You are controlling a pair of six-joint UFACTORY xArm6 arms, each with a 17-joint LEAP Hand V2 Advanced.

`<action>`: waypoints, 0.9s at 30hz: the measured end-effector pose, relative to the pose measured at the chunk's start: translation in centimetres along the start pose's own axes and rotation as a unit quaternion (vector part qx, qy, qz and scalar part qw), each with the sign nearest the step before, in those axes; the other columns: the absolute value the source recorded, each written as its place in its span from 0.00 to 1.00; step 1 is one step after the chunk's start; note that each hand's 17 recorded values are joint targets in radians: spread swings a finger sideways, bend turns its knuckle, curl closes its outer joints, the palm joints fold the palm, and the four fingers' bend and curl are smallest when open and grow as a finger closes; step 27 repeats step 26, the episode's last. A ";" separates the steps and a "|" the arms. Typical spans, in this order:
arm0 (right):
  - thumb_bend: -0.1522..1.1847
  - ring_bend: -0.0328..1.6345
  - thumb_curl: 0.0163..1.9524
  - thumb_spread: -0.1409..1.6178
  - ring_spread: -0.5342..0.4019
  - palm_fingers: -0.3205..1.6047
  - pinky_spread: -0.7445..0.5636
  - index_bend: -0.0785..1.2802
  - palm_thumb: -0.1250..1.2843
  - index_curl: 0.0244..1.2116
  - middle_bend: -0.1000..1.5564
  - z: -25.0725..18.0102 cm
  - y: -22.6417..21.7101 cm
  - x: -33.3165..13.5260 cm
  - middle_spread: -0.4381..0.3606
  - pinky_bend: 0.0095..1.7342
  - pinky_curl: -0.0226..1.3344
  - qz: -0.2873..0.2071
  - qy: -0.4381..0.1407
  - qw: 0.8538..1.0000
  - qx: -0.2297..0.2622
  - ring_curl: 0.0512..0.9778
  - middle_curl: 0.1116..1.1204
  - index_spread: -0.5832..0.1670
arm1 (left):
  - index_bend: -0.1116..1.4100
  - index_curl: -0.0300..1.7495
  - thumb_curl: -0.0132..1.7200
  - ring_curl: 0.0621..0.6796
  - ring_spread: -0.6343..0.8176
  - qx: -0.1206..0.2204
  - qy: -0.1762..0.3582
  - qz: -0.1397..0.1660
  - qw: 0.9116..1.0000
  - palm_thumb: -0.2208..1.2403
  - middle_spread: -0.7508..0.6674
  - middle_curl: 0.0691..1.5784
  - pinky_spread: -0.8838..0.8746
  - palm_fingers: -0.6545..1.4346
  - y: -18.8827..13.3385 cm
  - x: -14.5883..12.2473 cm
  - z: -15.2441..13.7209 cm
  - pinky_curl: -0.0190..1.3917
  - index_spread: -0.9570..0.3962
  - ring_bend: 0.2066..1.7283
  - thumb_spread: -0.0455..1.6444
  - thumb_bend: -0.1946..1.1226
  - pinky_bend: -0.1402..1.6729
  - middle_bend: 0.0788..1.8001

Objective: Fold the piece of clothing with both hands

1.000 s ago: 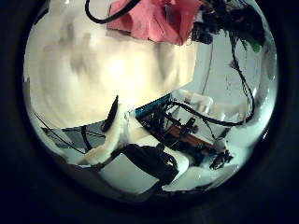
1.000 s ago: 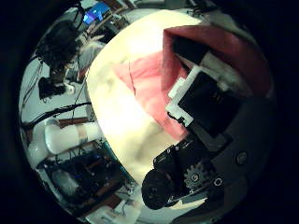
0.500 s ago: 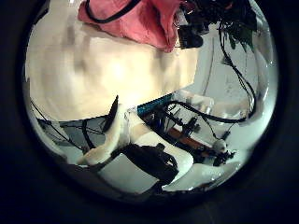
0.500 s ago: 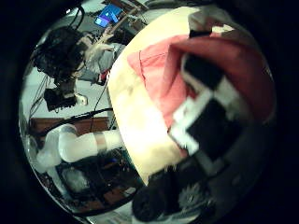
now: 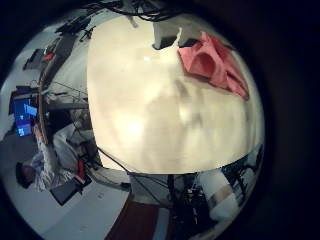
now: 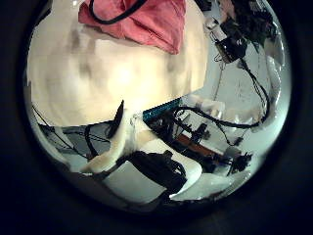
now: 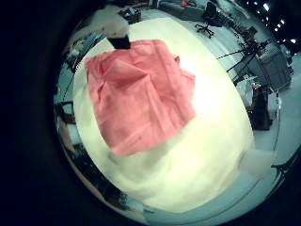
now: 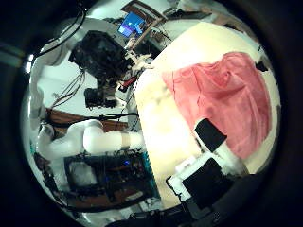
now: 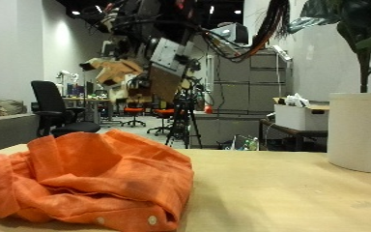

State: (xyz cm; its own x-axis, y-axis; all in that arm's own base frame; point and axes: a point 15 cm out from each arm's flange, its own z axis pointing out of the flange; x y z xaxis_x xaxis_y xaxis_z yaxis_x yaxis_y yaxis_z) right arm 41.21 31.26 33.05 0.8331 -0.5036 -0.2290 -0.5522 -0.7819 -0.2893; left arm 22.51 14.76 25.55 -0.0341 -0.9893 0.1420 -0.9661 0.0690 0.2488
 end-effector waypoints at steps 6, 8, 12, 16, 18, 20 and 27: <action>0.08 0.41 0.40 0.66 0.72 0.19 0.88 0.34 0.75 0.37 0.35 -4.9 6.9 2.5 0.57 0.45 0.28 0.062 0.066 0.992 -0.082 0.24 0.30 0.34 | 0.18 0.18 0.19 0.26 0.84 0.005 -0.016 0.014 1.000 0.49 0.86 0.10 0.82 0.30 0.1 2.8 -1.6 0.24 0.81 0.13 0.71 0.13 0.25 0.06; 0.07 0.38 0.38 0.67 0.75 0.18 0.90 0.34 0.69 0.37 0.33 -6.8 9.3 3.0 0.58 0.42 0.26 0.080 0.097 0.986 -0.111 0.23 0.29 0.35 | 0.18 0.18 0.19 0.26 0.84 0.003 -0.024 0.024 0.999 0.49 0.86 0.11 0.82 0.30 -0.2 4.4 -2.0 0.24 0.82 0.13 0.71 0.13 0.25 0.06; 0.06 0.36 0.33 0.70 0.75 0.24 0.91 0.36 0.57 0.35 0.34 -10.3 13.1 2.3 0.55 0.35 0.22 0.116 0.139 0.974 -0.136 0.20 0.28 0.34 | 0.18 0.18 0.19 0.26 0.84 0.009 -0.036 0.040 0.998 0.49 0.85 0.11 0.82 0.31 -1.0 7.8 -2.9 0.24 0.82 0.13 0.71 0.13 0.25 0.06; 0.08 0.34 0.28 0.73 0.77 0.24 0.91 0.32 0.50 0.34 0.32 -8.0 17.8 0.6 0.56 0.31 0.21 0.156 0.120 0.963 -0.184 0.19 0.26 0.34 | 0.19 0.19 0.19 0.26 0.84 0.001 -0.031 0.053 0.998 0.48 0.85 0.12 0.81 0.32 -2.8 12.4 -2.4 0.24 0.81 0.13 0.70 0.13 0.24 0.07; 0.09 0.32 0.26 0.75 0.77 0.24 0.91 0.31 0.48 0.33 0.31 -7.4 19.7 -0.2 0.56 0.30 0.20 0.184 0.121 0.956 -0.192 0.18 0.26 0.33 | 0.19 0.19 0.20 0.26 0.84 -0.018 -0.029 0.054 0.998 0.48 0.85 0.12 0.81 0.32 -3.8 13.8 -2.0 0.24 0.81 0.13 0.70 0.13 0.24 0.07; 0.09 0.31 0.24 0.76 0.78 0.25 0.90 0.30 0.47 0.33 0.30 -7.0 20.7 -0.6 0.56 0.28 0.20 0.192 0.120 0.954 -0.195 0.18 0.25 0.33 | 0.18 0.19 0.20 0.27 0.84 -0.029 -0.030 0.047 0.998 0.48 0.85 0.13 0.81 0.32 -4.2 14.7 -1.8 0.24 0.82 0.14 0.70 0.13 0.24 0.06; 0.10 0.28 0.21 0.78 0.79 0.27 0.90 0.29 0.46 0.32 0.27 -6.9 23.0 -0.8 0.56 0.24 0.19 0.220 0.120 0.944 -0.212 0.16 0.24 0.33 | 0.19 0.19 0.20 0.26 0.84 -0.037 -0.028 0.038 0.998 0.48 0.87 0.13 0.81 0.31 -4.2 14.6 -1.5 0.24 0.82 0.14 0.70 0.13 0.25 0.06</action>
